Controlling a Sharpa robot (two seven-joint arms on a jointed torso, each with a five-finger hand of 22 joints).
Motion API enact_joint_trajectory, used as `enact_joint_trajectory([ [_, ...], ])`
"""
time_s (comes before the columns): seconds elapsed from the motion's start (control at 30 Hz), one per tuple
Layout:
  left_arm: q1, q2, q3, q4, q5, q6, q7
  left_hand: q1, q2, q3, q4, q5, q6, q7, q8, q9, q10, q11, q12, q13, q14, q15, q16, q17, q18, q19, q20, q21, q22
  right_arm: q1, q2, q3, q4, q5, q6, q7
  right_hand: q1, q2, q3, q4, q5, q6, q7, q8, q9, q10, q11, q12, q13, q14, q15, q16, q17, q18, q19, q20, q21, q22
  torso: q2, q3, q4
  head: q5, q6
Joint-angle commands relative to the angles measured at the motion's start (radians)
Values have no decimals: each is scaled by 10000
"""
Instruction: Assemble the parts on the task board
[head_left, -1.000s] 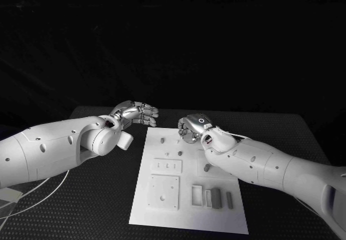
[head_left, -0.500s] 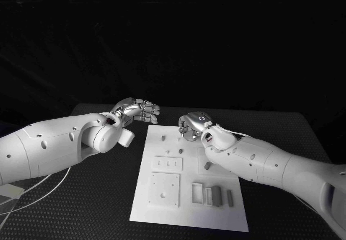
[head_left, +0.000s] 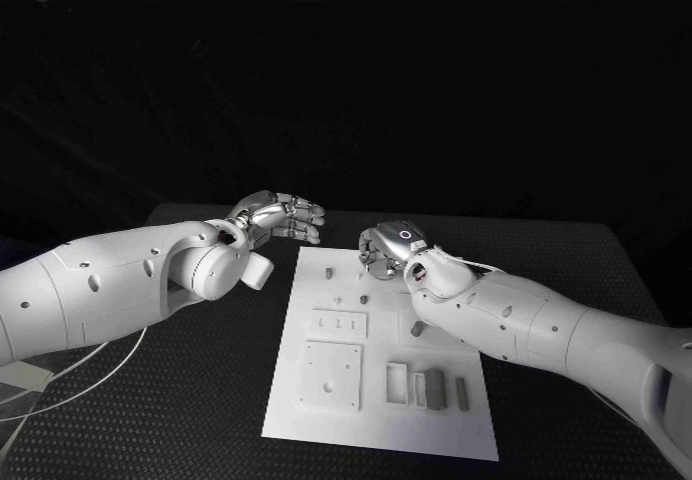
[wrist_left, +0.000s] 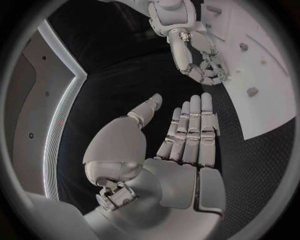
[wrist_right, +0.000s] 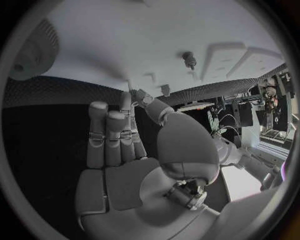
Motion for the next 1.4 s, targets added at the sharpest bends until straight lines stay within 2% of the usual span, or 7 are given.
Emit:
enact_joint_trajectory([
  [0.03, 30, 20, 10, 25, -26, 42, 61, -99, -30, -17, -18, -32, -1, 246, -40, 11, 52, 16, -38, 3, 11, -19, -41, 18, 93, -1, -55, -36, 12, -4, 61, -9, -29, -4, 120, 14, 26, -43, 32, 17, -10, 174, 126, 60, 12, 16, 21, -61, 12, -13, -50, 39, 9, 583, 8, -71, 62, 191, 2, 3, -12, 9, 6],
  [0.33, 40, 40, 10, 27, -28, 67, 67, -97, -33, -14, -18, -31, -3, 248, -43, 13, 52, 17, -44, 3, 9, -18, -48, 25, 93, -3, -55, -40, 14, -14, 97, -69, -37, 67, 148, 29, 13, -24, 34, 20, -9, 174, 128, 50, 19, 15, 23, -70, 23, -15, -48, 34, 6, 583, 5, -69, 61, 189, 6, -1, -4, 36, -12],
  [0.8, 46, 33, 10, 7, -28, 72, 63, -97, -38, -11, -16, -32, -2, 249, -46, 16, 55, 17, -54, 4, 8, -16, -61, 37, 92, -4, -53, -46, 18, -20, 100, -108, -73, 80, 249, -26, -9, 0, 33, 18, -10, 173, 129, 35, 30, 13, 26, -85, 41, -18, -45, 27, 2, 583, 1, -66, 60, 187, 4, 17, -16, 52, 7],
  [1.23, 46, 31, 10, 10, -28, 69, 57, -99, -39, -8, -14, -32, -4, 250, -49, 19, 55, 19, -62, 5, 9, -16, -70, 47, 92, -5, -52, -52, 21, -21, 108, -113, -46, 269, 529, -178, -41, 29, 40, 19, -9, 143, 143, -7, 45, -21, 36, -128, 66, -40, -38, -5, -16, 583, -21, -66, 42, 177, 7, 7, -8, 2, 68],
  [1.3, 46, 43, 10, 9, -28, 71, 57, -100, -40, -8, -13, -32, -3, 250, -50, 19, 56, 19, -63, 5, 9, -15, -71, 48, 91, -6, -52, -52, 21, -21, 113, -113, -55, 417, 547, -153, -93, -10, 32, 23, -9, 45, 183, -84, 44, -116, 72, -202, 72, -79, -4, -72, -54, 583, -56, -61, 10, 165, 6, 3, -3, 0, 81],
  [1.4, 46, 47, 10, 15, -28, 73, 58, -101, -41, -8, -13, -33, -3, 250, -50, 20, 56, 19, -65, 6, 9, -15, -73, 50, 91, -6, -52, -53, 22, -21, 112, -113, -78, 498, 541, -161, -129, -80, 54, 21, -8, -364, 364, -366, -20, -510, 238, -488, 11, -53, 154, -120, -103, 583, -69, -69, -19, 162, 5, -3, 7, -2, 83],
])
